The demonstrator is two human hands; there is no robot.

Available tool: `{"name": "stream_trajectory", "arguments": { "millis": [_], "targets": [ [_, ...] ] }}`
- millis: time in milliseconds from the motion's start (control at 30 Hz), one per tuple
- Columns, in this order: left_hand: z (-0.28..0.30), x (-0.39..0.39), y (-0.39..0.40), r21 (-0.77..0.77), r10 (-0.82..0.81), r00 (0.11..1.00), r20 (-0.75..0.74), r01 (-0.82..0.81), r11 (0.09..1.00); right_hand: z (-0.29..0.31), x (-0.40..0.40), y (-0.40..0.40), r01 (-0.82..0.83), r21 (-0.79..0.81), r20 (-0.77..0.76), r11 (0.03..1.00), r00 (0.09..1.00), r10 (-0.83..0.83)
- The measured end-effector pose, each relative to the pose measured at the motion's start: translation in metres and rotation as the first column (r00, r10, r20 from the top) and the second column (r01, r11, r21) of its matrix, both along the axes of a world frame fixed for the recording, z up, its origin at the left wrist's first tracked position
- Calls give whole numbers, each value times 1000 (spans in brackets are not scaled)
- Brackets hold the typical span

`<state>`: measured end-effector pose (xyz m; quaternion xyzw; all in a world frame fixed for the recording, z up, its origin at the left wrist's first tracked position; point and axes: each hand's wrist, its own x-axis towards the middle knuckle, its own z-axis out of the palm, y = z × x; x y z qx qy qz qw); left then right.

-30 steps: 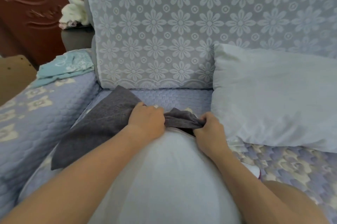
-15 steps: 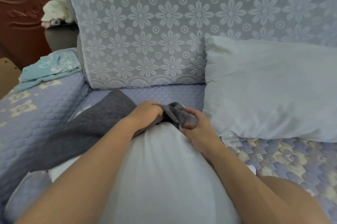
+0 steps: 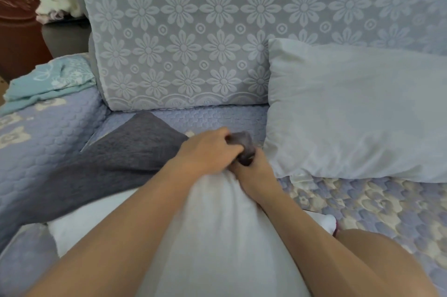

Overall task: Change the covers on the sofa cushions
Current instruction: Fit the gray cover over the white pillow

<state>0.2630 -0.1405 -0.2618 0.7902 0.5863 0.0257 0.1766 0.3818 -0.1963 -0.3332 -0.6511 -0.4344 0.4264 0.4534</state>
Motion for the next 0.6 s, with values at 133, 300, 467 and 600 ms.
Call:
{"name": "stream_trajectory", "arguments": {
  "millis": [133,300,467,600],
  "targets": [
    [-23,1,-36,585,-338,930,-143,355,729,0,10,7,133,-41,106,990,986,-128],
    [-43,-31,-42,540,-184,974,-133,227,811,15,29,11,-69,29,271,997,961,58],
    [-33,-30,-44,651,-126,972,197,-33,758,17,-5,-4,148,221,-96,964,987,-129],
    [-19,-23,-50,597,-317,926,206,137,790,11,-10,-5,283,184,-260,941,938,-231]
  ]
}}
